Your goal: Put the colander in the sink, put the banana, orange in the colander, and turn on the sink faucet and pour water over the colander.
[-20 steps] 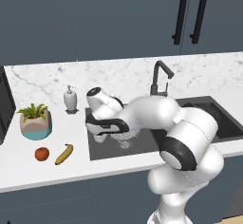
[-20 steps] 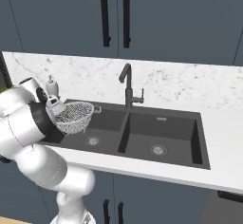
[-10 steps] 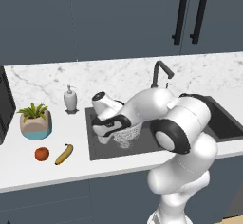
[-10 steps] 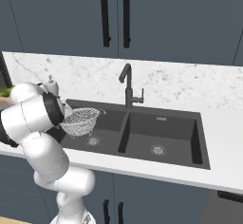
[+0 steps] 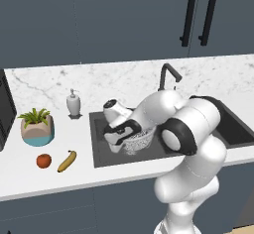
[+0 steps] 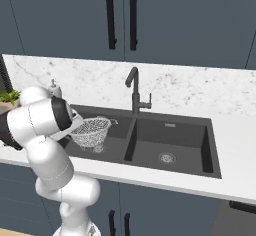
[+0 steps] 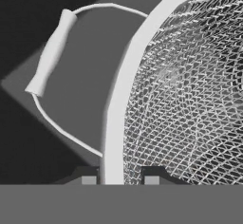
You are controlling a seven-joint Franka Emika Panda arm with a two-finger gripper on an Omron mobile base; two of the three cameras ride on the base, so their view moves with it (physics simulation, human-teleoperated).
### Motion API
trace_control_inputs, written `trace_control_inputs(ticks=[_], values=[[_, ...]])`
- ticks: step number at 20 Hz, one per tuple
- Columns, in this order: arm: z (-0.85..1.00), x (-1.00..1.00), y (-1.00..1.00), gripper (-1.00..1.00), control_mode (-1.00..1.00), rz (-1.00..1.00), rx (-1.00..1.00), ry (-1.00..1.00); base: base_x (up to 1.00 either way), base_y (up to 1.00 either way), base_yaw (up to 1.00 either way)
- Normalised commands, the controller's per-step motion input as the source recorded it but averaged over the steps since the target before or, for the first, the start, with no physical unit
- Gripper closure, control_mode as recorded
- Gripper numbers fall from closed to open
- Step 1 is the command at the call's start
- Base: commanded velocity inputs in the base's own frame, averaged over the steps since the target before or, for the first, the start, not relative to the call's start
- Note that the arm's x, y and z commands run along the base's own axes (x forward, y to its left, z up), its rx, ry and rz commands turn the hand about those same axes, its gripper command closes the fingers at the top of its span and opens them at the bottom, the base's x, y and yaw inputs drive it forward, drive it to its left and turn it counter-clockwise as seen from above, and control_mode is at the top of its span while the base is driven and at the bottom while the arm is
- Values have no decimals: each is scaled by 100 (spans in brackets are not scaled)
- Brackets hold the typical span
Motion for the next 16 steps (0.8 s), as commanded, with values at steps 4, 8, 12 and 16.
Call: trace_control_inputs(ticks=[4,8,12,16], values=[[-25,9,-22,100,-100,0,0,0,0,0,0],[-21,13,-21,100,-100,0,0,0,0,0,0],[-11,16,-17,100,-100,0,0,0,0,0,0],[-11,17,-3,100,-100,0,0,0,0,0,0]])
